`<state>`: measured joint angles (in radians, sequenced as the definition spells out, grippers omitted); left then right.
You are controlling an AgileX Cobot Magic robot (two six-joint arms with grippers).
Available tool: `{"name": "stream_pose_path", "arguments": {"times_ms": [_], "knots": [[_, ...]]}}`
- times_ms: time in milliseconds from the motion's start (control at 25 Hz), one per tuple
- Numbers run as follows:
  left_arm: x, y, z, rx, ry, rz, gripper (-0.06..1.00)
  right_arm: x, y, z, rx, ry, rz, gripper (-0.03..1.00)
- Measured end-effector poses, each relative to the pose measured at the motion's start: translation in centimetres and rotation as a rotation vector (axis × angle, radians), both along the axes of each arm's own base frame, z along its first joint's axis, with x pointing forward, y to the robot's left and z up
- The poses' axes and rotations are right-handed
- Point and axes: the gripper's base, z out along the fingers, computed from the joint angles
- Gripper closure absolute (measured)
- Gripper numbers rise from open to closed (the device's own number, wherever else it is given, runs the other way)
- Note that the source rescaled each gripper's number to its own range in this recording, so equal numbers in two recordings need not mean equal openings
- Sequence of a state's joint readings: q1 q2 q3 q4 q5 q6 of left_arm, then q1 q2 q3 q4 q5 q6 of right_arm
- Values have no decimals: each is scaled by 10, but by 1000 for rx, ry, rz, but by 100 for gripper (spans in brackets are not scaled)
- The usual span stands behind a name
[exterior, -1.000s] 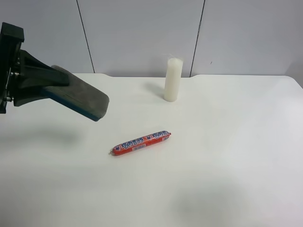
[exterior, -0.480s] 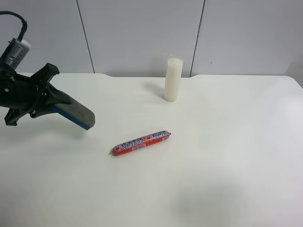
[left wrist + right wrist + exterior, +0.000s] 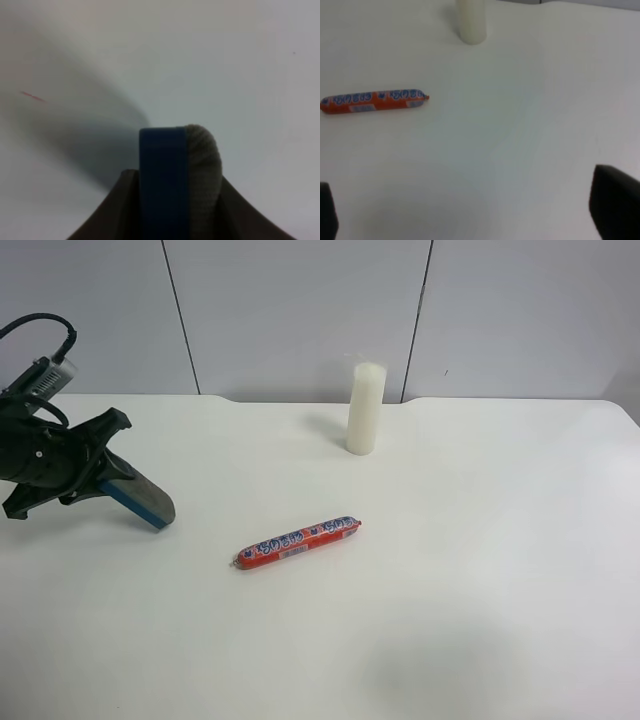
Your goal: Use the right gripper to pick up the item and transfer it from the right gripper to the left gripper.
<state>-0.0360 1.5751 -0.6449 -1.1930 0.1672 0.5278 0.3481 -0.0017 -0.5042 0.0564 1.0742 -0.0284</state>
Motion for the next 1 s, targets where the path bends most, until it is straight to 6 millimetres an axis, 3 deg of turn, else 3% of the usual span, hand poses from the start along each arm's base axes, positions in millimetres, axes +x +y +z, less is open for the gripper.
{"name": "stream_pose_path", "arguments": {"times_ms": [160, 240, 360, 440, 480, 840, 1000], "knots": [[0, 1, 0, 21, -8, -14, 94, 0, 0, 0, 0, 0, 0, -2], [0, 1, 0, 26, -10, -14, 84, 0, 0, 0, 0, 0, 0, -2], [2, 5, 1, 57, -27, 12, 25, 0, 0, 0, 0, 0, 0, -2], [3, 8, 1, 81, -40, 33, 5, 0, 0, 0, 0, 0, 0, -2], [3, 8, 1, 86, -43, 38, 0, 0, 0, 0, 0, 0, 0, -2], [4, 9, 3, 92, -52, 44, -5, 0, 0, 0, 0, 0, 0, -2], [1, 9, 18, 95, -107, 39, -5, 0, 0, 0, 0, 0, 0, -2]]}}
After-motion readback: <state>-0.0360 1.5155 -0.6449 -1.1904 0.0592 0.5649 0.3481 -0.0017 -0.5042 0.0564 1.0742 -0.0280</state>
